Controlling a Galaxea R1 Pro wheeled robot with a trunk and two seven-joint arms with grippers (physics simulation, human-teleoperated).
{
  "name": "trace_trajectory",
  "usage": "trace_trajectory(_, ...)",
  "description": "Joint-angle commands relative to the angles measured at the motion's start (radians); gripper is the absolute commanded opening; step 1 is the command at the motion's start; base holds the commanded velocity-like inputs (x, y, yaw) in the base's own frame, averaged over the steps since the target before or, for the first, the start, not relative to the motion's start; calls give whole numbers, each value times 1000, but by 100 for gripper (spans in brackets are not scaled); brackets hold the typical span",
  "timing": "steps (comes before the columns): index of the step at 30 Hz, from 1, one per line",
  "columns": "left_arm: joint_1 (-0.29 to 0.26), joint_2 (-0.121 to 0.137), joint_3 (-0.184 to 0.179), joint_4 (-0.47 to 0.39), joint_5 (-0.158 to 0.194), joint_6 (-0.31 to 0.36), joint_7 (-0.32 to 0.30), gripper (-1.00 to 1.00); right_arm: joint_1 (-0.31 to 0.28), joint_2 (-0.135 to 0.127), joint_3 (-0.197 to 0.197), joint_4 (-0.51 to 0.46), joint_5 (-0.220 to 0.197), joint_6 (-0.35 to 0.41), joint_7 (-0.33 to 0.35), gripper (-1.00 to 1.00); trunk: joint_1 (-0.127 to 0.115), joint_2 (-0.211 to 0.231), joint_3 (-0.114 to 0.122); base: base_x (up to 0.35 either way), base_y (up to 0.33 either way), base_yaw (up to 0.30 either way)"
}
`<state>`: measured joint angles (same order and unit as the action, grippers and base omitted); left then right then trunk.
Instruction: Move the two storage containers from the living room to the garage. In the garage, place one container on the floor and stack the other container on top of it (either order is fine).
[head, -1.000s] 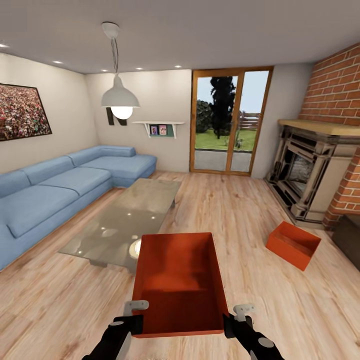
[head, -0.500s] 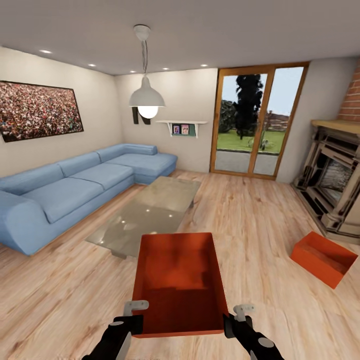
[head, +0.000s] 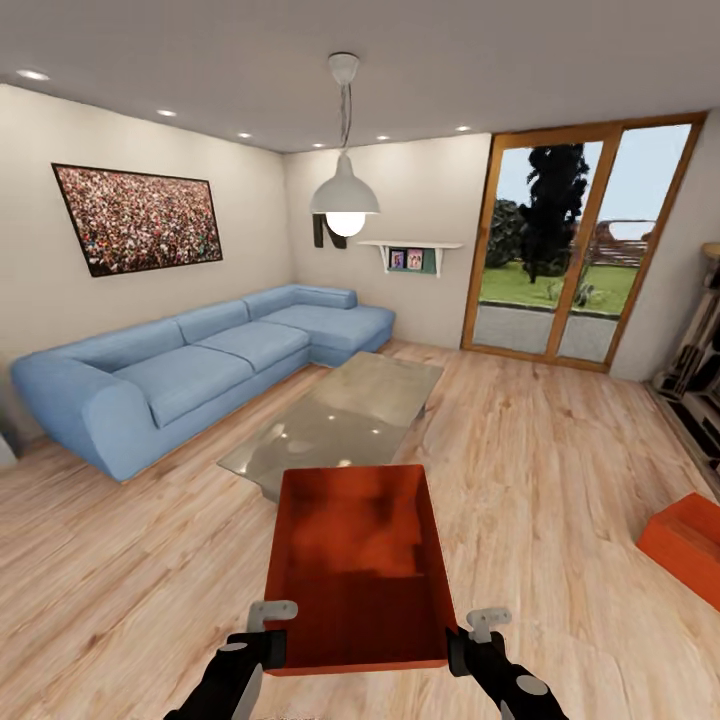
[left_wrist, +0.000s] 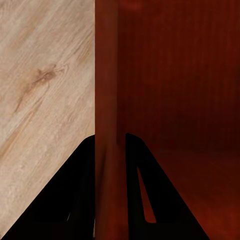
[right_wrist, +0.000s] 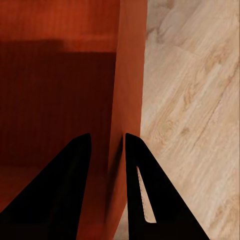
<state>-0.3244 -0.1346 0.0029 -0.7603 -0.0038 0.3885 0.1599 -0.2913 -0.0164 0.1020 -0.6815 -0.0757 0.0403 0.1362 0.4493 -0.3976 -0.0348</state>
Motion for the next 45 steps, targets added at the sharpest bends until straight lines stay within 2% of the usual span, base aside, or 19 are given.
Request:
trace_trajectory(1,-1,-2,-3,-1,-16,8,9,-100,0,0,31,-1,-3,4,-4,-100,1,-2,-2,0,0,291)
trace_trajectory(32,-1,-3,-3,-1,-16,8,9,-100,0,0,31,-1,-3,4,-4,-100,1,-2,8,0,0,291)
trace_trajectory(45,-1,-3,-3,-1,-16,9,9,-100,0,0,31,-1,-3,4,-4,-100,1,-2,3,0,0,283)
